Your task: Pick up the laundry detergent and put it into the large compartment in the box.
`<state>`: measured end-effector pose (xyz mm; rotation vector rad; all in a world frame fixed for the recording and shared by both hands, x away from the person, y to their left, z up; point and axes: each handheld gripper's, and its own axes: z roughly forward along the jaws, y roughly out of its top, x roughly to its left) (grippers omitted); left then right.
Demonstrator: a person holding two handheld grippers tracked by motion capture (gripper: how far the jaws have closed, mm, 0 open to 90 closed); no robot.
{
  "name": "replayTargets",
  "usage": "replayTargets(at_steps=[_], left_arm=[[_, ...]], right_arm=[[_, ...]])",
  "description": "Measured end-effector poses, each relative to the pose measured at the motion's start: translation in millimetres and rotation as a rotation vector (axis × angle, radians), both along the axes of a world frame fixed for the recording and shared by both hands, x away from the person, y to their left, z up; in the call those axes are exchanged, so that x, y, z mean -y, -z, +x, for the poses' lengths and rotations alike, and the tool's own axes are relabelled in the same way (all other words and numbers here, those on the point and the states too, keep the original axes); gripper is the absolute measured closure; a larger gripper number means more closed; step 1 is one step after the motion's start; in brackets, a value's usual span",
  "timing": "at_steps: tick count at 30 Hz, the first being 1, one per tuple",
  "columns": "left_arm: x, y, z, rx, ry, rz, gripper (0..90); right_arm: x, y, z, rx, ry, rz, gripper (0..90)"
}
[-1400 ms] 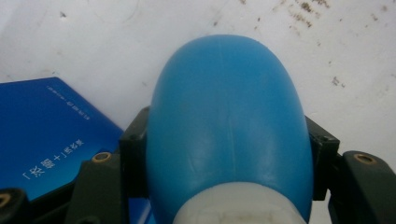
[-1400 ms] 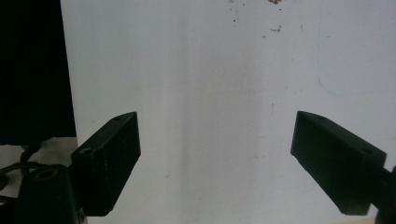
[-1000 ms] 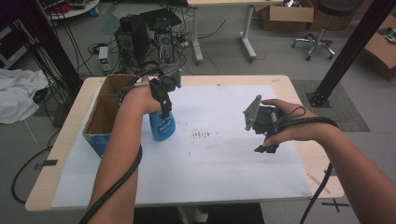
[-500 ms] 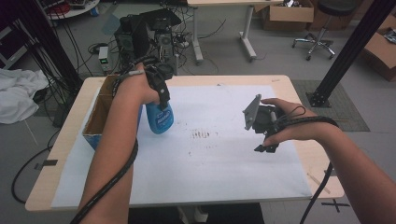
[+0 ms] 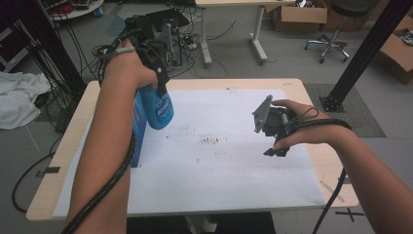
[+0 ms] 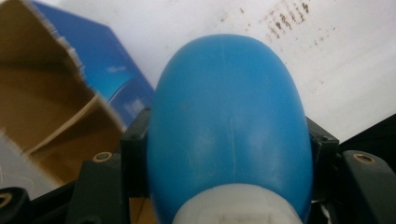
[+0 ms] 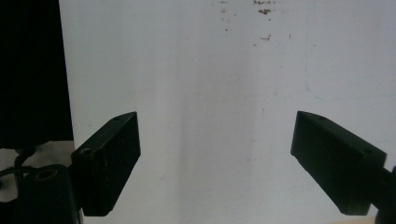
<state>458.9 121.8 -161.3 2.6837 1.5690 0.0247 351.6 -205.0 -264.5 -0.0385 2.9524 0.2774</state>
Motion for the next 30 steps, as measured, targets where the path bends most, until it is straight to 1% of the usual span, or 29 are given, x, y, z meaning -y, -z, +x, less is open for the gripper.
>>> replayTargets(at_steps=[2,3,5,8,12,14,16,21,23,24,26,27,30], left_arm=[[-4.1,-13.5,-2.0,0.004,-0.046,-0.006,37.9],[-5.6,-17.5,-3.0,0.007,-0.064,-0.010,37.9],[-11.2,-28.2,-5.1,-0.006,-0.101,-0.011,37.9],[-18.1,-38.7,-8.8,-0.013,-0.165,-0.025,37.9],[-28.2,-52.8,-14.3,-0.010,-0.263,-0.029,37.9],[-35.0,-60.7,-17.2,-0.021,-0.288,-0.026,37.9],[-43.1,-69.4,-21.2,-0.018,-0.316,-0.030,37.9],[-60.1,-87.2,-30.3,-0.005,-0.385,-0.031,38.0],[-66.4,-93.2,-33.4,0.005,-0.404,-0.023,38.0],[-69.8,-95.8,-34.8,0.014,-0.410,-0.020,37.9],[-75.9,-99.8,-37.0,0.019,-0.435,-0.020,37.9],[-79.5,-101.3,-37.6,0.021,-0.440,-0.019,37.9],[-90.2,-102.5,-39.2,0.028,-0.469,-0.022,38.0]], right_arm=[[-1.0,-1.1,-0.2,0.004,-0.004,0.005,15.8],[-1.4,-1.5,-0.4,0.010,-0.007,0.007,15.8],[-1.6,-2.1,-1.1,0.007,-0.009,0.008,15.8],[-1.0,-2.6,-1.7,0.011,-0.009,0.008,15.8],[0.4,-3.4,-2.4,0.014,-0.008,0.010,15.8],[0.7,-4.1,-2.9,0.014,-0.010,0.013,15.8],[0.6,-4.7,-3.2,0.017,-0.014,0.013,15.8],[-0.5,-5.5,-4.4,0.019,-0.017,0.015,15.8],[-1.0,-6.1,-4.9,0.019,-0.018,0.014,15.8],[-1.2,-6.5,-4.9,0.020,-0.019,0.012,15.8],[-1.8,-7.2,-5.2,0.020,-0.020,0.013,15.8],[-2.2,-7.5,-5.2,0.019,-0.020,0.012,15.8],[-3.6,-7.8,-5.2,0.018,-0.023,0.007,15.8]])
